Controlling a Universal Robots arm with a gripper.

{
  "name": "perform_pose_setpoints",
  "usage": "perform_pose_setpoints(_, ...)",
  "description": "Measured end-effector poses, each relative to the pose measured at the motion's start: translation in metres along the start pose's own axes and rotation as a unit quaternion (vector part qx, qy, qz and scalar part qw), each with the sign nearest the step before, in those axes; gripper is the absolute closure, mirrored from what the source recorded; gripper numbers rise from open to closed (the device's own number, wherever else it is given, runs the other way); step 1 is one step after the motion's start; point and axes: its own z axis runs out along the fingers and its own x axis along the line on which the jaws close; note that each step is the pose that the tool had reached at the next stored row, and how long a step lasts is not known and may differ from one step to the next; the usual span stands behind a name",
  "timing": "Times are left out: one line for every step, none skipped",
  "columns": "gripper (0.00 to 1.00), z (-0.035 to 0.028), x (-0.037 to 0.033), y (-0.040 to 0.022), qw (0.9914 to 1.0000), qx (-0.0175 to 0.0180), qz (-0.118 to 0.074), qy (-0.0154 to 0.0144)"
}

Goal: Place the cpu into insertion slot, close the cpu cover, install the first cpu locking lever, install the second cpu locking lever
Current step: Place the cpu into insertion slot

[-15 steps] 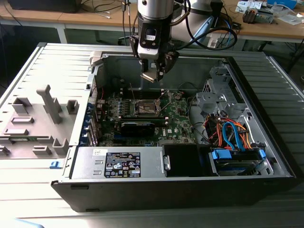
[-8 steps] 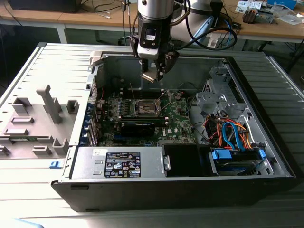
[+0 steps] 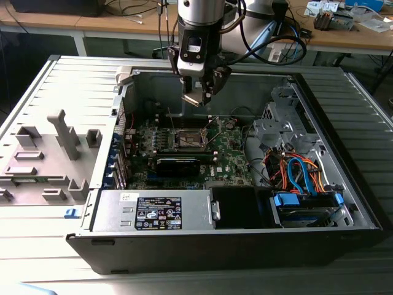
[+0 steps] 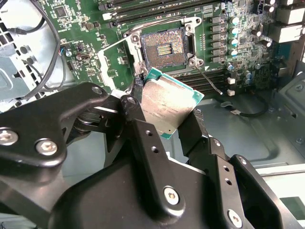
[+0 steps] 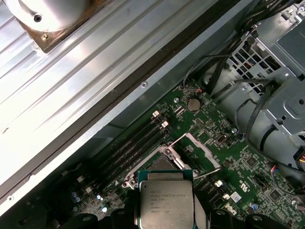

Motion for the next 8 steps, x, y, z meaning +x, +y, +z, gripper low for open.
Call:
perform_pose_setpoints(0.45,0.0,0.0,0.0,1.0,0.0,0.0,-0.0001)
perform_pose_setpoints(0.45,0.0,0.0,0.0,1.0,0.0,0.001,-0.0001)
perform_pose_setpoints(0.45,0.0,0.0,0.0,1.0,0.0,0.001,-0.0001)
perform_pose_setpoints(0.45,0.0,0.0,0.0,1.0,0.0,0.001,-0.0001)
perform_pose_setpoints(0.45,0.0,0.0,0.0,1.0,0.0,0.002,-0.0001)
perform_pose_setpoints(0.45,0.0,0.0,0.0,1.0,0.0,0.002,-0.0002)
perform_pose_setpoints(0.45,0.0,0.0,0.0,1.0,0.0,0.003,-0.0002)
perform_pose_setpoints(0.45,0.0,0.0,0.0,1.0,0.0,0.003,-0.0002)
